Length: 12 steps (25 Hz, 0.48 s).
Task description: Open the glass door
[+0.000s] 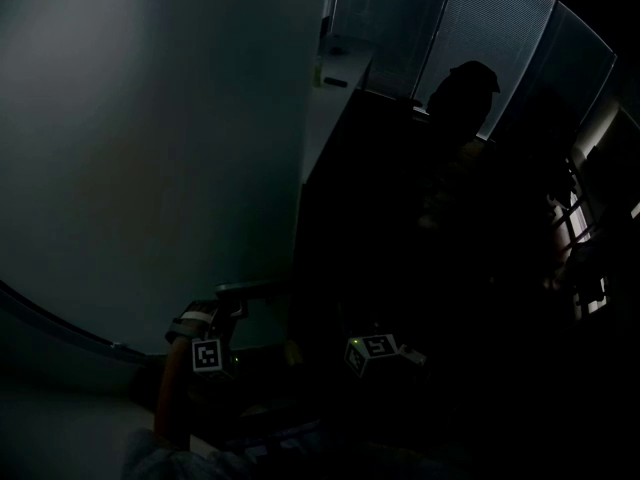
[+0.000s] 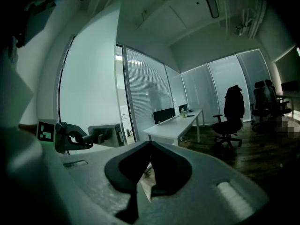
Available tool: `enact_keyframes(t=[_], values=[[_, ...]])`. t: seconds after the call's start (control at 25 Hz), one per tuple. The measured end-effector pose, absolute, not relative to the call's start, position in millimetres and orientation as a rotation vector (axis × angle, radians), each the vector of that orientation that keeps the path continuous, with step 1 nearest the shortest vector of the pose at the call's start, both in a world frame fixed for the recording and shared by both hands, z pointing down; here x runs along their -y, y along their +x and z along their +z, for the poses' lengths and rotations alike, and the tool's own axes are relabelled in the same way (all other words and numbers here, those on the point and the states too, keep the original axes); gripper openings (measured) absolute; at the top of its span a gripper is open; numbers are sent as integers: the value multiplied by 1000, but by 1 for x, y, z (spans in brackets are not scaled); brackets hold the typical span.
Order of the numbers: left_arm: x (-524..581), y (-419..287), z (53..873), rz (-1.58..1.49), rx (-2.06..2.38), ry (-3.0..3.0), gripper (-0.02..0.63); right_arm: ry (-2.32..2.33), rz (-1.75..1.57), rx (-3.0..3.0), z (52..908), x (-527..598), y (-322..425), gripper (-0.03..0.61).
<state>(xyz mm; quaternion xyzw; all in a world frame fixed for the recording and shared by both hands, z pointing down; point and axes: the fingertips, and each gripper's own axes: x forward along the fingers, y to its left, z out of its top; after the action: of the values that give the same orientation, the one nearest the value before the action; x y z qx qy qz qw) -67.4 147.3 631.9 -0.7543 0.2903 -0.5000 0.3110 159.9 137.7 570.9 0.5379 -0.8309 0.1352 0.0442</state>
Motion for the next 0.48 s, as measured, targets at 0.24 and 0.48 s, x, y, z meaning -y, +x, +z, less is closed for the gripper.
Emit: enact_keyframes(t=[0.24, 0.48], values=[[-145, -69, 633, -1317, -778, -1975, 5, 1637, 414, 2538, 576, -140, 156, 2], [-145, -68, 632, -1311, -790, -1978, 5, 1660, 424, 2521, 577, -141, 162, 2]])
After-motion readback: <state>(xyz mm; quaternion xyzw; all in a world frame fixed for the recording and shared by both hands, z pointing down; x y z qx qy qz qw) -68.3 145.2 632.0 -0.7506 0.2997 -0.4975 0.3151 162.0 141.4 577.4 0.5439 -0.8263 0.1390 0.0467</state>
